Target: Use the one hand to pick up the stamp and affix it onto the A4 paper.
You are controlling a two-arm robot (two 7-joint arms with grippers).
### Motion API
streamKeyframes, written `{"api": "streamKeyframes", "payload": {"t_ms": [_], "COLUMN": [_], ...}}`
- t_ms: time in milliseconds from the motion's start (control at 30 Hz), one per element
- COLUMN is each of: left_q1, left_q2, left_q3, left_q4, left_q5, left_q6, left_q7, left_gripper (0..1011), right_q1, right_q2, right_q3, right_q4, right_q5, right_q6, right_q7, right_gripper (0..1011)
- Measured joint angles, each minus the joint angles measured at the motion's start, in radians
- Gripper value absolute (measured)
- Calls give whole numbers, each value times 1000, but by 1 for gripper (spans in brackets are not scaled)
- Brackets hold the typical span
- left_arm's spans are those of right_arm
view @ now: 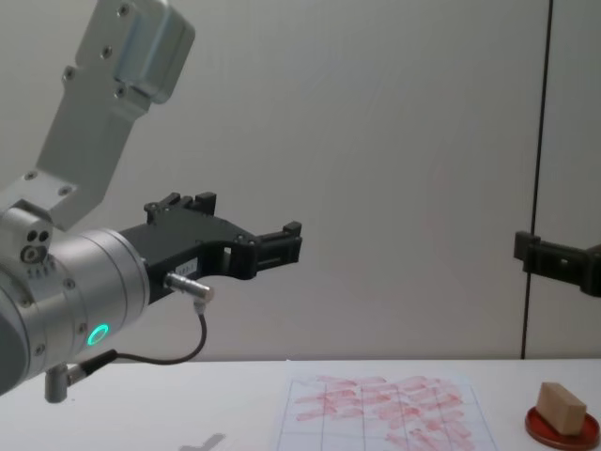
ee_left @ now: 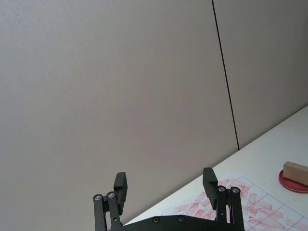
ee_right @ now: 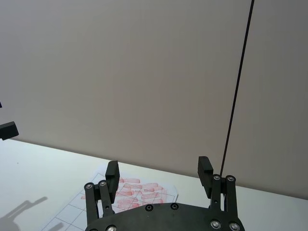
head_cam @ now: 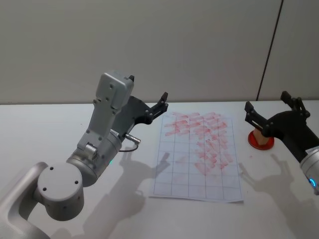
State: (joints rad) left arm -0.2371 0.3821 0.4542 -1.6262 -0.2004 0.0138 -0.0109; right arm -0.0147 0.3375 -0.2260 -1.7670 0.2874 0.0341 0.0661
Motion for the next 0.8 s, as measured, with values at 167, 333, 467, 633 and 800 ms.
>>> {"api": "streamKeyframes", "payload": {"t_ms": [167, 333, 467, 633, 800], "left_q1": [0, 0, 0, 0, 0], "left_q2": [0, 0, 0, 0, 0], "left_q3": [0, 0, 0, 0, 0], "left_q4": [0, 0, 0, 0, 0], "left_q5": [0, 0, 0, 0, 0], "left_q6": [0, 0, 0, 0, 0], "left_q7": [0, 0, 0, 0, 0], "left_gripper": [1001, 1001, 1001, 1001, 1001], "right_q1": [0, 0, 0, 0, 0], "right_q2": [0, 0, 0, 0, 0], "right_q3": [0, 0, 0, 0, 0], "right_q4": [0, 0, 0, 0, 0], "right_q5": [0, 0, 0, 0, 0], "right_q6": [0, 0, 0, 0, 0], "right_q7": [0, 0, 1, 1, 1], "right_gripper": [1001, 1001, 1001, 1001, 1001]}}
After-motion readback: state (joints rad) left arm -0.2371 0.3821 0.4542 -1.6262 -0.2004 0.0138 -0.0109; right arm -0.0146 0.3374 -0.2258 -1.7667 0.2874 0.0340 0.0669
